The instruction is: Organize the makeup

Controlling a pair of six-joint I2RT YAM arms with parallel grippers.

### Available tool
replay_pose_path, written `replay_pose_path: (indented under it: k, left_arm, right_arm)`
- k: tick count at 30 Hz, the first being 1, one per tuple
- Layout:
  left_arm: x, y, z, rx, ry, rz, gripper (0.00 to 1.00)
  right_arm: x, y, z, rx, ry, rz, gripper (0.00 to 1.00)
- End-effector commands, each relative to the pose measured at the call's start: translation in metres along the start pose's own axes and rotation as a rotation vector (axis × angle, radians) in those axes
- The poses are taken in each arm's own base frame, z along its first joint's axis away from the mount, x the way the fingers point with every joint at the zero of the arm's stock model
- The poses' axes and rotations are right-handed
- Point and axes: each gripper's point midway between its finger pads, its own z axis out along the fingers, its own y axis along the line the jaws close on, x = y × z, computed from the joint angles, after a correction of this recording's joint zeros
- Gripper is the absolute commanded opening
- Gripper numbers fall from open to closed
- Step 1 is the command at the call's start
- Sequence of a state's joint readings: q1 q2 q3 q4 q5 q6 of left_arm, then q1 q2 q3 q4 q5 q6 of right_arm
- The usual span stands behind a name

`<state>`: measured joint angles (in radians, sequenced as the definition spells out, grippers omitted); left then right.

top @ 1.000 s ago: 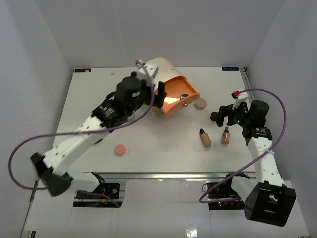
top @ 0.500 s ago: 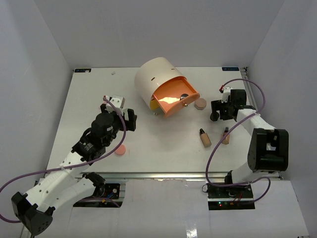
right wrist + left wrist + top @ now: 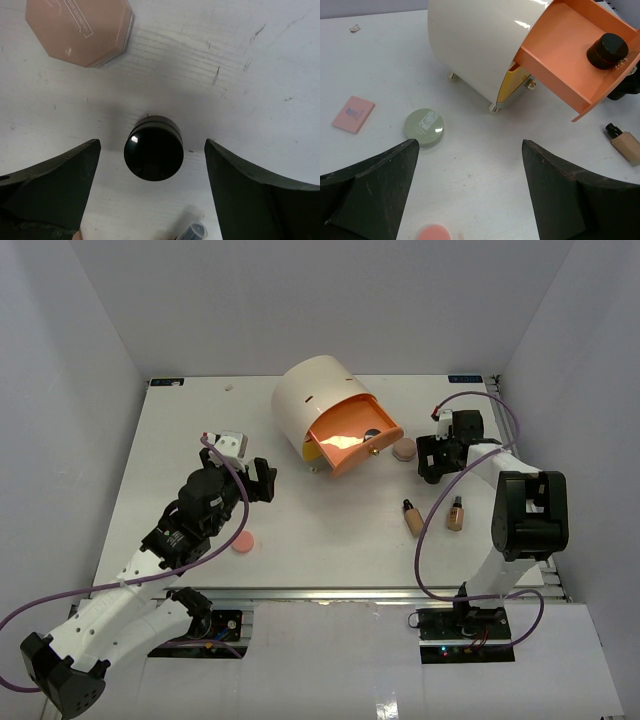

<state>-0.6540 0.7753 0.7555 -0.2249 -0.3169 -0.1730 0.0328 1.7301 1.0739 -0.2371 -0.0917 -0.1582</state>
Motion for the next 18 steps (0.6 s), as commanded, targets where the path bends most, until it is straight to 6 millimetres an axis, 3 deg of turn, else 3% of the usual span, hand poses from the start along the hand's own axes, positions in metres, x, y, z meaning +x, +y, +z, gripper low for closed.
replay_pose_path:
  k: [1, 8, 11, 13, 15, 18]
  left_arm:
    - [-0.010, -0.003, -0.002, 0.016, -0.028, -0.012, 0.95]
    - [-0.010, -0.003, -0.002, 0.016, -0.026, -0.010, 0.95]
    - [-0.010, -0.002, -0.002, 0.014, -0.028, -0.010, 0.95]
    - [-0.011, -0.002, -0.003, 0.013, -0.032, -0.010, 0.95]
    - [-0.013, -0.001, -0.004, 0.011, -0.037, -0.013, 0.95]
    - [-0.013, -0.002, -0.004, 0.013, -0.041, -0.013, 0.95]
  right_arm:
    - [-0.007, -0.003, 0.004, 0.020, 0.004, -0.006, 0.81]
    - [-0.001, -0.005, 0.005, 0.032, 0.018, -0.012, 0.49]
    - [-0.007, -0.006, -0.001, 0.035, -0.004, -0.031, 0.27]
    - [-0.017, -0.005, -0.013, 0.039, -0.045, -0.063, 0.18]
    - [-0.034, -0.001, -0.037, 0.025, -0.120, -0.115, 0.14]
    - [-0.068, 0.022, -0.096, -0.048, -0.324, -0.264, 0.10]
